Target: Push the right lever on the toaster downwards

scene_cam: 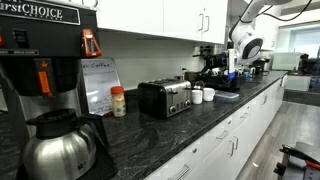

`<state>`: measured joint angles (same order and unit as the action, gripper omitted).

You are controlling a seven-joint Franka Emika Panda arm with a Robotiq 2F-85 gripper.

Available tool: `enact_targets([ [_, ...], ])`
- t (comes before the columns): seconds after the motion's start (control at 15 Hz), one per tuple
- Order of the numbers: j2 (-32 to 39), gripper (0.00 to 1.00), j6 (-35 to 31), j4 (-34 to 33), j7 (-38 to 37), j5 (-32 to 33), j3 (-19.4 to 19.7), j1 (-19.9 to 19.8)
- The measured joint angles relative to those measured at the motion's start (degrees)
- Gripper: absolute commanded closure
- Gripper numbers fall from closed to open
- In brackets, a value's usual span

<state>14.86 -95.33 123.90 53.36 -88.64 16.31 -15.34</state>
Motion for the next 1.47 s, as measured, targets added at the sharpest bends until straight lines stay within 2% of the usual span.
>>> enact_targets([
  [0.53, 3.3, 0.0, -0.9, -0.3, 2.3, 4.9, 0.0, 0.3],
  [1.0, 6.0, 0.0, -6.4, -3.9, 4.5, 4.9, -0.5, 0.6],
  [1.47, 6.3, 0.0, -6.8, -5.6, 4.4, 4.9, -0.7, 0.6],
])
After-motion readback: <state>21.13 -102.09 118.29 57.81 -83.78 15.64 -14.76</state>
